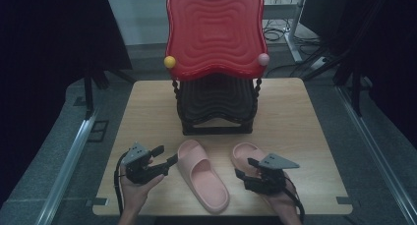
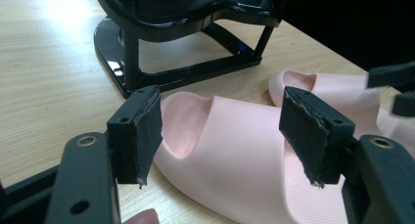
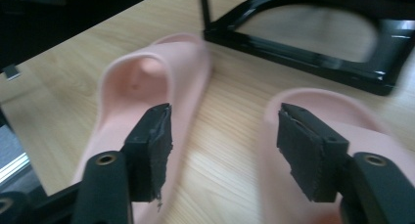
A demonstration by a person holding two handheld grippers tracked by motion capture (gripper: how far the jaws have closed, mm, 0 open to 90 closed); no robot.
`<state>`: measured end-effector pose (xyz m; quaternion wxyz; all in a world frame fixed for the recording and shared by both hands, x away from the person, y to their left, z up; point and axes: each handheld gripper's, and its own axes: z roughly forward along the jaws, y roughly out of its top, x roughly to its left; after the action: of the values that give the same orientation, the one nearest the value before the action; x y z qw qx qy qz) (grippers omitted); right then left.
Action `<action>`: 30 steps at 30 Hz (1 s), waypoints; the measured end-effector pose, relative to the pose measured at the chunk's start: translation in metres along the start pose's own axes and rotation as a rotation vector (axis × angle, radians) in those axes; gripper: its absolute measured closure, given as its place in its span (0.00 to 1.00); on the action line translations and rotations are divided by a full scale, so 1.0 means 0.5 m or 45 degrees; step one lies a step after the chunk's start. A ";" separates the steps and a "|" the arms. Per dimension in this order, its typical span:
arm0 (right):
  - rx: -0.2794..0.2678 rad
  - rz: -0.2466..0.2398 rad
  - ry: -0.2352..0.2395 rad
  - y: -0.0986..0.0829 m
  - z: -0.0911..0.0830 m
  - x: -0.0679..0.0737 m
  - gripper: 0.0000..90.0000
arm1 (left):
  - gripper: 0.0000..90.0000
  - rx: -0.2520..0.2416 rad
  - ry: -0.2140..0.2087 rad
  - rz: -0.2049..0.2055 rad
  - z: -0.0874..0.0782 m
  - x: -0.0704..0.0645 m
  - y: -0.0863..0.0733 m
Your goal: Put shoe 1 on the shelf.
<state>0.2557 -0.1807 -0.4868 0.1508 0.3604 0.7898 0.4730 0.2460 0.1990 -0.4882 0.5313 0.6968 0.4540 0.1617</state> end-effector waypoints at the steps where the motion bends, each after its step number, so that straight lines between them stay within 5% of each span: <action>1: 0.009 -0.005 0.014 0.002 0.012 0.010 0.44 | 0.36 -0.003 0.001 -0.006 -0.004 0.003 0.000; 5: 0.060 -0.025 0.071 0.011 0.076 0.058 0.51 | 0.36 -0.016 0.013 -0.022 -0.020 0.015 -0.001; 10: 0.101 -0.022 0.097 0.014 0.122 0.082 0.57 | 0.36 -0.054 0.014 -0.059 -0.039 0.030 -0.004; 23: 0.128 0.078 -0.012 0.010 0.227 0.087 0.75 | 0.36 -0.058 0.008 -0.076 -0.039 0.035 -0.006; 30: 0.128 0.101 -0.067 0.006 0.242 0.085 0.85 | 0.36 -0.046 0.008 -0.092 -0.034 0.037 -0.013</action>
<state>0.2974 -0.0724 -0.5411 0.1341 0.4108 0.7934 0.4287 0.2411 0.2243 -0.4922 0.5479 0.6696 0.4776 0.1528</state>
